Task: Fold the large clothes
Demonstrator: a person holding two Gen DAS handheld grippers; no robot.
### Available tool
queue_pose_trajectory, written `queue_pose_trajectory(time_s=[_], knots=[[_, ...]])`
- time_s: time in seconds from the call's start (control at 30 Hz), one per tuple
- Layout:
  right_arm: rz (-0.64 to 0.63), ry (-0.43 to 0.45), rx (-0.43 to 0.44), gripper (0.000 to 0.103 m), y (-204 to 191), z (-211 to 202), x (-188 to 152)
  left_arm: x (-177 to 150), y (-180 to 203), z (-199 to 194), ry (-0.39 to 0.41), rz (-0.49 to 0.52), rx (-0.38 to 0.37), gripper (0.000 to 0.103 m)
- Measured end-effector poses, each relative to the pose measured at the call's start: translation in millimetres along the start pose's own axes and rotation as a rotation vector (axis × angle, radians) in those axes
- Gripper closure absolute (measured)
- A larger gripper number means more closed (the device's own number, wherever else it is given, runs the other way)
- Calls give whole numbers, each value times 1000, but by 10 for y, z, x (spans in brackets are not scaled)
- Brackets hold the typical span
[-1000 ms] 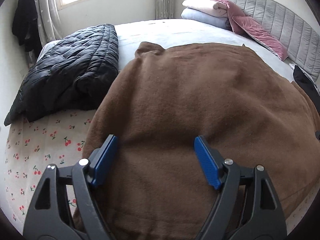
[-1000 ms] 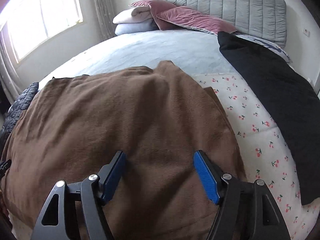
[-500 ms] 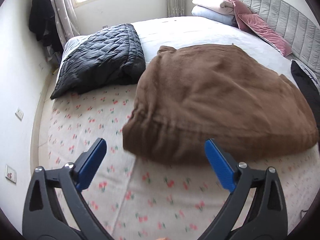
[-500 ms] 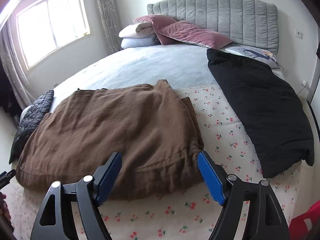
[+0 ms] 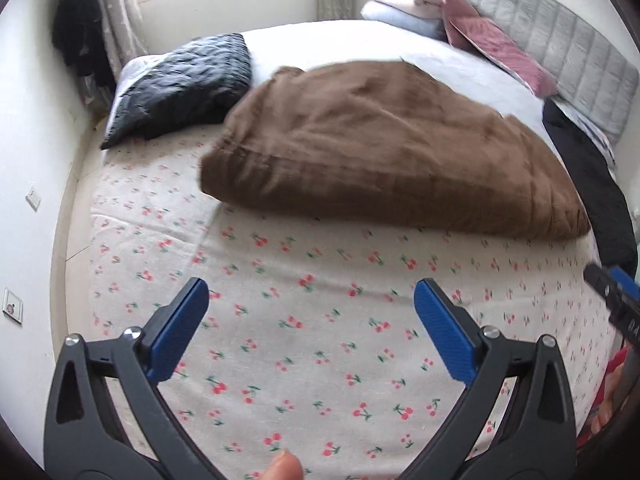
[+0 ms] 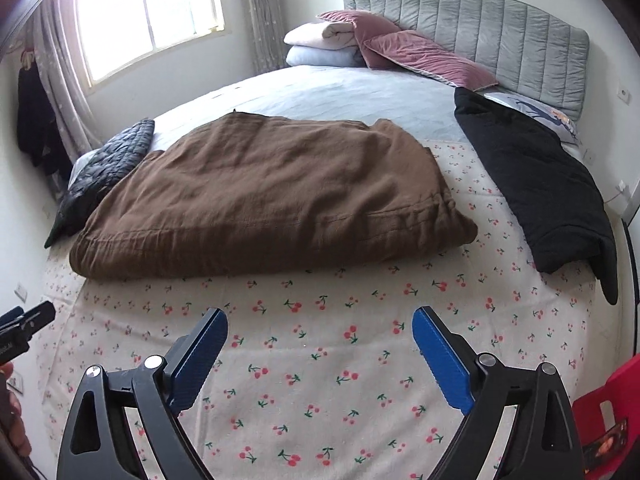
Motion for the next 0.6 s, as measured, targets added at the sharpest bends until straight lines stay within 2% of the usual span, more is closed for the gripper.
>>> queue_pose_trajectory(time_s=[0.17, 0.6], knots=[[-2, -62, -31, 8, -12, 164, -164, -265, 280, 177, -80, 39, -52, 1], [-73, -42, -33, 8, -176, 81, -257, -362, 432, 52, -37, 75, -2, 1]])
Point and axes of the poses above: each gripper's, at about its wrist camera, not at the fingertips, and z roughly the way its jaws point, y to its right, x to its top, the point moved 6 cm from there along z, roughly the way its jaws point, and after that the axes turned 9 degrees about y, right-handed, at the moved point
